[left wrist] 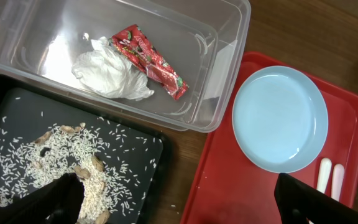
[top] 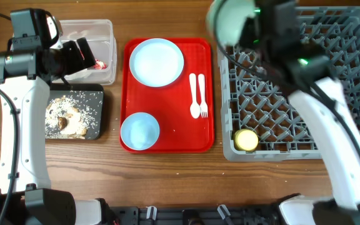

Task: Sort waste into correct bins and load items into the dishwasher rack
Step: 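Carry the green bowl into the dish rack's back corner and release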

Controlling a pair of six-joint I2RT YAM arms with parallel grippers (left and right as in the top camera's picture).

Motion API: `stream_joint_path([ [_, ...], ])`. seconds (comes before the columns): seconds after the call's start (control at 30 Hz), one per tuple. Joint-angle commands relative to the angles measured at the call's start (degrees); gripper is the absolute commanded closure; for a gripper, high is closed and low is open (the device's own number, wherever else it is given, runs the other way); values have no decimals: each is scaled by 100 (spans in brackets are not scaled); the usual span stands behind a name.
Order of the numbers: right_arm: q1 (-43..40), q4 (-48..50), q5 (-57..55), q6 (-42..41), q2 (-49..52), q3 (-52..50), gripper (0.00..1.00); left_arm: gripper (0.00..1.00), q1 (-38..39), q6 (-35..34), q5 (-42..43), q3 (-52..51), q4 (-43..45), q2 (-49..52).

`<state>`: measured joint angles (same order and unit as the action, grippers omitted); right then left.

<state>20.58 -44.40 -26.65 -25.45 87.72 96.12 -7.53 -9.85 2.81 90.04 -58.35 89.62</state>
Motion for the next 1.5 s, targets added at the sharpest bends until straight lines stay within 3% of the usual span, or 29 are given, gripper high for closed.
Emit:
stream_joint_path([
  [0.0,50,260,-2511,304,472,-92,96,0,-15,85,-98,31,0,15],
  [0.13,44,1132,-3650,1346,1178,-92,96,0,-15,85,-98,31,-2,15],
  [0.3,46,2900,-4962,3560,2337,-92,96,0,-15,85,-98,31,0,15],
  [0.4,46,3893,-5357,4721,2872,-92,96,0,-15,85,-98,31,-2,15],
  [0.5,46,4310,-5497,5268,3209,-92,96,0,-15,85,-98,31,0,17],
  [1.1,481,3910,-4787,5184,3585,-396,95,0,-15,85,-98,31,0,15],
  [1.47,328,4356,-5711,4935,3585,-396,96,0,-15,85,-98,31,-2,15],
])
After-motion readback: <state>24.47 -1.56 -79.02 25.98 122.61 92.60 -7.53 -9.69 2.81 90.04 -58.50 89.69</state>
